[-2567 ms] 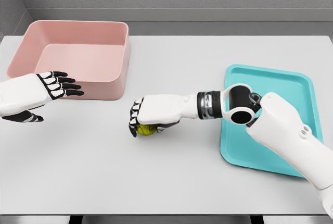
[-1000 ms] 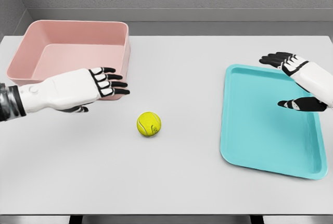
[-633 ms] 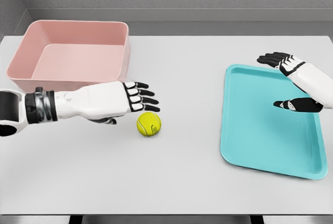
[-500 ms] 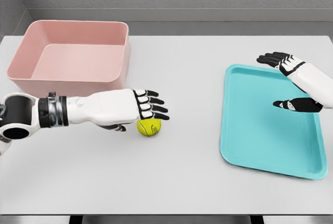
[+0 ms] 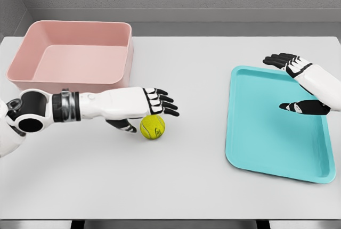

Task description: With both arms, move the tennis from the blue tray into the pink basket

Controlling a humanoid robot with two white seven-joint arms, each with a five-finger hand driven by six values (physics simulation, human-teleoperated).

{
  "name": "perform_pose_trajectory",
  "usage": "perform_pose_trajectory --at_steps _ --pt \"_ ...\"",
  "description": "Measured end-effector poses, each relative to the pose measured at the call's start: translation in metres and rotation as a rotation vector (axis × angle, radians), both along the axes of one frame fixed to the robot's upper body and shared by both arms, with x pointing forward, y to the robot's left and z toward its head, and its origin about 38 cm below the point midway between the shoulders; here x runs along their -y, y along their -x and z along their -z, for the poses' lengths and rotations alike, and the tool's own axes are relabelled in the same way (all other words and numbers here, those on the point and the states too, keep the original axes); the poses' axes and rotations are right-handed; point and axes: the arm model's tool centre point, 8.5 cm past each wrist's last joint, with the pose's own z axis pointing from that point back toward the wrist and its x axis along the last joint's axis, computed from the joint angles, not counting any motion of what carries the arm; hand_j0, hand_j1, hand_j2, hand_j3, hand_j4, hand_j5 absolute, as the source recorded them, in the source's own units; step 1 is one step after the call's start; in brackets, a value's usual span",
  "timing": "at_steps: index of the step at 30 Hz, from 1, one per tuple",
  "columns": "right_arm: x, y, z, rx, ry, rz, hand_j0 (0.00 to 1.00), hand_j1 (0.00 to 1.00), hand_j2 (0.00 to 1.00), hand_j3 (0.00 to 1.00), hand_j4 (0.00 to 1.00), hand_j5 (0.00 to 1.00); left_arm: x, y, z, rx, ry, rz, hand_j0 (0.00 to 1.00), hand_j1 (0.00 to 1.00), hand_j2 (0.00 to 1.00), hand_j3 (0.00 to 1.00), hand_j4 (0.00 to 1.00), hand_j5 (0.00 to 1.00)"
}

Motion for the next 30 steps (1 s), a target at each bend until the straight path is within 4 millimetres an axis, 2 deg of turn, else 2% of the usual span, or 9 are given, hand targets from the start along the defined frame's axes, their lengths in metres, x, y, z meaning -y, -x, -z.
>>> perform_pose_trajectory --at_steps 7,20,30 --pt "0.0 0.0 0.0 0.0 0.0 0.0 1.0 1.0 1.0 1.0 1.0 1.0 0.0 -0.003 0.017 -0.046 -0.01 -0.017 1.0 1.0 1.0 1.0 1.0 1.0" --pt "-0.001 0.0 0.001 0.0 -0.006 0.001 1.0 1.0 1.0 1.0 1.0 1.0 -0.005 -0.008 0.029 -0.076 -0.034 -0.038 1.0 1.0 1.0 1.0 1.0 1.0" --pt "-0.001 0.0 0.001 0.001 -0.006 0.0 1.0 1.0 1.0 1.0 1.0 1.0 -0.002 -0.01 0.039 -0.098 -0.041 -0.043 1.0 1.0 1.0 1.0 1.0 1.0"
